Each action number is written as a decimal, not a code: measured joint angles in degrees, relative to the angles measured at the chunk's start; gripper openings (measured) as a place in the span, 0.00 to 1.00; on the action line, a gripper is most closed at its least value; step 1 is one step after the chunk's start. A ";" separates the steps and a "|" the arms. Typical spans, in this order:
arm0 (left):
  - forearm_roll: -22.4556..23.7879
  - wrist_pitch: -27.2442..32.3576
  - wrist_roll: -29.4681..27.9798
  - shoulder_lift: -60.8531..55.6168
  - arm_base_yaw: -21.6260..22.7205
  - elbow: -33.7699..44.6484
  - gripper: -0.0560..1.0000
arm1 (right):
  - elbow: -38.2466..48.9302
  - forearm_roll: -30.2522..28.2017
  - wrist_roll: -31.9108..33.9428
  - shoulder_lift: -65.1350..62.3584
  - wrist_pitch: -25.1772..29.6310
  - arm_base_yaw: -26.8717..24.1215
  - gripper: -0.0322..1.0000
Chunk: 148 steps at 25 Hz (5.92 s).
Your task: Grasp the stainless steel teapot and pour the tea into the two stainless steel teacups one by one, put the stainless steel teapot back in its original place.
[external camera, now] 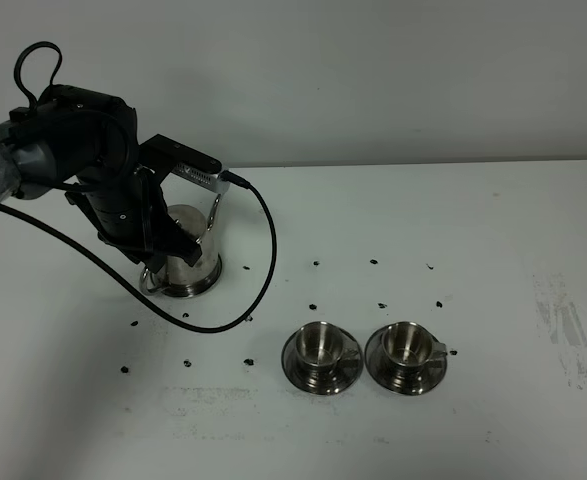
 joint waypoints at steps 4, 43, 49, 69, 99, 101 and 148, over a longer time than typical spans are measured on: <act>0.00 0.41 0.00 0.00 0.00 0.00 0.26 | 0.00 0.00 0.00 0.00 0.00 0.00 0.25; -1.26 -7.27 4.78 -3.66 -0.16 0.00 0.26 | 0.00 0.00 0.00 0.00 0.00 0.00 0.25; -1.26 -10.47 5.44 -4.14 -0.87 0.00 0.26 | 0.00 0.00 0.00 0.00 0.00 0.00 0.25; -5.17 -12.79 10.27 -11.73 -4.12 0.44 0.26 | 0.00 0.05 0.00 0.00 0.00 0.00 0.25; -11.90 -39.87 23.30 -30.35 -3.96 37.34 0.26 | 0.00 0.15 0.00 0.00 0.00 0.00 0.25; -11.90 -41.63 25.06 -30.35 -3.96 39.02 0.26 | 0.00 0.21 0.00 0.00 0.00 0.00 0.25; -56.81 -31.58 92.64 -26.71 2.40 41.00 0.26 | 0.00 0.33 0.00 0.00 0.00 0.00 0.25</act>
